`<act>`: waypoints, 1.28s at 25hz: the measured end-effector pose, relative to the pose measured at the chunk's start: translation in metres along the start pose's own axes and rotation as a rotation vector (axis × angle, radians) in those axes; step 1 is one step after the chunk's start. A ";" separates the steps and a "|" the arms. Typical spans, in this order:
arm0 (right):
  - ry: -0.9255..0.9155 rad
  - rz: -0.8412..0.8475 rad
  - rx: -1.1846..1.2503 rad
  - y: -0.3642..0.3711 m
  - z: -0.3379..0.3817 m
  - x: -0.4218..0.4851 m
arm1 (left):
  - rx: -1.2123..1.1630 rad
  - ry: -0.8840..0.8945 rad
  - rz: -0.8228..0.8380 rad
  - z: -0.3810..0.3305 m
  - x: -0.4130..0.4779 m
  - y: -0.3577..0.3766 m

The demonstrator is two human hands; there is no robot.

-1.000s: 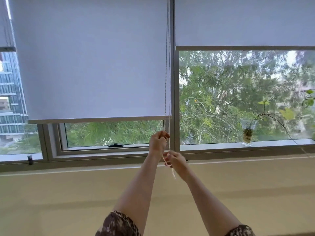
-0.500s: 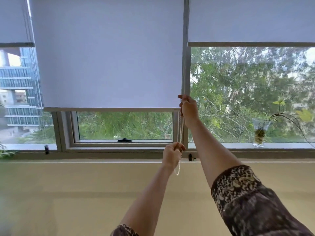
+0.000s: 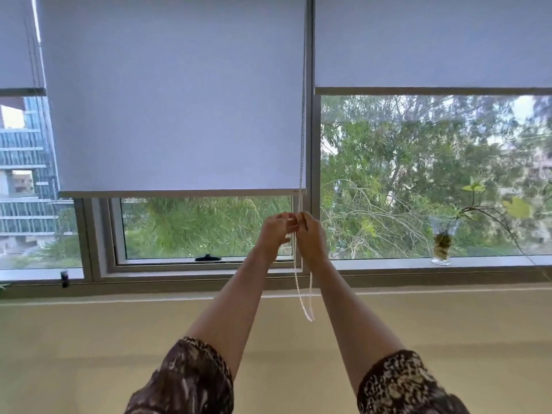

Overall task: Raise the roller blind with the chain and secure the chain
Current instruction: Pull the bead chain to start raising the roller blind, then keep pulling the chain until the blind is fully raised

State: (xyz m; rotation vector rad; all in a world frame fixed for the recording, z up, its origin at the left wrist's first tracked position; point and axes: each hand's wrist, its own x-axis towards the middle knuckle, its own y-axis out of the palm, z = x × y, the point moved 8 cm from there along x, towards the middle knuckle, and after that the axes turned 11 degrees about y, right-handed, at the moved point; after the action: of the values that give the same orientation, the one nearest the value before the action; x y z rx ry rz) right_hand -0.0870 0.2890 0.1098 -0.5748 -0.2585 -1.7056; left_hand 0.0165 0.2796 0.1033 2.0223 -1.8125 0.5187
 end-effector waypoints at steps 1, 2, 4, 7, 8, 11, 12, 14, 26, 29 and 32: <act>-0.004 -0.005 -0.036 0.000 -0.009 -0.003 | -0.055 0.002 -0.021 -0.008 0.008 0.003; -0.009 -0.008 -0.074 0.000 -0.018 -0.007 | -0.089 0.009 -0.026 -0.017 0.015 0.009; 0.008 0.017 -0.115 0.003 -0.039 -0.018 | -0.108 0.036 -0.026 -0.030 0.027 0.019; 0.037 0.058 -0.168 0.006 -0.066 -0.033 | -0.113 0.034 -0.083 -0.039 0.036 0.026; 0.033 0.061 -0.197 0.005 -0.072 -0.038 | -0.122 0.030 -0.103 -0.038 0.037 0.027; 0.000 0.055 -0.294 0.004 -0.083 -0.051 | -0.167 0.044 -0.139 -0.040 0.034 0.034; -0.011 0.052 -0.337 0.003 -0.086 -0.054 | -0.168 0.049 -0.150 -0.040 0.034 0.035; -0.021 0.068 -0.402 0.006 -0.093 -0.060 | -0.162 0.058 -0.175 -0.039 0.033 0.037; 0.317 0.366 -0.178 0.008 -0.110 -0.045 | 0.118 0.204 -0.267 -0.004 -0.002 0.011; 0.332 0.238 0.075 -0.016 -0.068 -0.008 | 0.217 0.190 -0.262 0.017 -0.018 0.007; 0.231 0.189 0.162 -0.030 -0.012 0.019 | 0.181 0.152 -0.204 0.041 -0.034 0.018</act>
State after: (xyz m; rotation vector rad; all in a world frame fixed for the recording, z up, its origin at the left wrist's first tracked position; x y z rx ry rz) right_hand -0.1207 0.2737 0.1129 -0.2702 -0.1691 -1.5351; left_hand -0.0043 0.2866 0.0515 2.1901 -1.4984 0.7753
